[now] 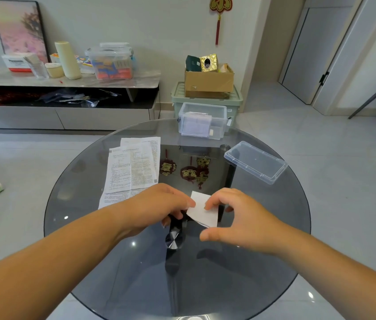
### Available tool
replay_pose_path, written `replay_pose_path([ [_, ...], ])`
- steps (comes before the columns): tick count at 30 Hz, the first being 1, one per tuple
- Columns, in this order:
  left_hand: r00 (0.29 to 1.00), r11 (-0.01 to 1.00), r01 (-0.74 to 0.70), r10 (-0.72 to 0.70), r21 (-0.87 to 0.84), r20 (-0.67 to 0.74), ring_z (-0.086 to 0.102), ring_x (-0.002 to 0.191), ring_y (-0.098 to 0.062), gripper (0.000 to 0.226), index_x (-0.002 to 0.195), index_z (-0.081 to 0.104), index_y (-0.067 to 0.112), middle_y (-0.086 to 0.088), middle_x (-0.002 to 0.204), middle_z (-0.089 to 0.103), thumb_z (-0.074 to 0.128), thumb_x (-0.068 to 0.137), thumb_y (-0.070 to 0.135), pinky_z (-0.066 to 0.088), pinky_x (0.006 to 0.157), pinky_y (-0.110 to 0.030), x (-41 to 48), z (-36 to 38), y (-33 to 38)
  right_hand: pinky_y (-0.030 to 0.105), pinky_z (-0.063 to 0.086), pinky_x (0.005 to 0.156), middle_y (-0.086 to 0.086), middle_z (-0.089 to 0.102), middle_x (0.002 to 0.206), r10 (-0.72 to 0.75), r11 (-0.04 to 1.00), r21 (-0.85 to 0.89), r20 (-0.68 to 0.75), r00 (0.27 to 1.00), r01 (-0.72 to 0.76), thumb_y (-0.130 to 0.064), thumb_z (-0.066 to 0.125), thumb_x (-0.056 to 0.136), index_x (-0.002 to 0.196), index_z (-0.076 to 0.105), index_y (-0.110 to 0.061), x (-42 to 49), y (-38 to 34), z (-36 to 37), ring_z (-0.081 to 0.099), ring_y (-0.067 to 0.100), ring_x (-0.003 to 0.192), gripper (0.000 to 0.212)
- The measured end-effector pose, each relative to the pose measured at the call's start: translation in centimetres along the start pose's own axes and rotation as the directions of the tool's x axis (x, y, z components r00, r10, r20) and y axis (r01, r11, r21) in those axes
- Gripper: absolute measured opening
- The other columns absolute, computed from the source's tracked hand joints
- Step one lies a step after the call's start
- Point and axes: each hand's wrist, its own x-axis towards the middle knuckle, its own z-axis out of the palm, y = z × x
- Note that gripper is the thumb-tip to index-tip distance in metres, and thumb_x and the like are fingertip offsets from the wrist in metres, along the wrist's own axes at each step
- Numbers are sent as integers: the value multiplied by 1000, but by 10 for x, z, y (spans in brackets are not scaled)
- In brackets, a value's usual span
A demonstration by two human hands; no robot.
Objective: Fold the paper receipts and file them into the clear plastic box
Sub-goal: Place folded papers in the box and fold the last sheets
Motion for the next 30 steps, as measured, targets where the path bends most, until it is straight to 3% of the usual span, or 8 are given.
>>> replay_pose_path([
  [3,999,998,42,-42,-42,15,52,65,-10,23,82,73,2,5,64,57,67,92,22,37,56,-27,2,0,2,24,45,89,-26,49,104,-62,990,-129,-52,997,55,-67,74,71,110,56,-38,-6,-1,4,45,-1,105,52],
  [8,996,985,77,-70,-152,56,50,66,-11,24,90,76,6,0,73,65,69,92,28,36,59,-27,2,0,5,24,46,78,-21,52,98,-146,966,-234,-126,981,114,-54,64,88,108,58,-34,-5,-2,8,47,4,96,29],
  [12,992,972,-65,37,227,124,53,65,-4,30,84,77,23,8,72,67,72,84,53,41,66,-22,-7,2,6,28,47,71,-13,56,89,-126,973,-212,-168,978,89,-39,52,99,97,62,-31,-1,-3,8,50,6,88,13],
  [15,977,796,-193,207,574,42,50,57,-7,34,80,69,18,5,70,59,75,82,51,43,58,-23,-6,9,-4,22,43,68,-15,53,86,-111,976,-202,-175,978,74,-35,50,101,100,64,-30,1,-1,8,51,4,85,15],
  [17,942,689,-196,331,697,-62,56,68,-8,28,83,70,25,7,78,61,69,86,54,50,65,-28,-2,12,-11,19,39,68,-18,52,84,-92,984,-169,-172,981,63,-35,51,102,99,66,-30,2,1,9,51,3,85,16],
  [24,919,812,-140,320,566,-231,56,65,-10,37,62,60,22,6,68,59,68,90,46,47,63,-28,14,20,-21,26,44,64,-5,61,73,113,994,20,-214,970,-111,-38,69,90,81,65,-26,12,8,7,56,11,71,15],
  [27,930,863,-97,257,496,-264,52,59,-8,35,65,65,19,8,61,58,73,86,46,42,61,-26,19,20,-21,33,46,79,-7,65,73,196,980,61,-206,959,-187,-40,73,87,77,63,-27,16,8,5,58,13,73,19],
  [30,935,835,-72,247,546,-254,50,55,-8,41,58,59,19,10,52,53,72,85,48,49,65,-29,21,21,-17,36,35,92,-8,68,74,261,964,14,-225,939,-265,-42,75,85,78,61,-27,18,3,1,61,10,76,22],
])
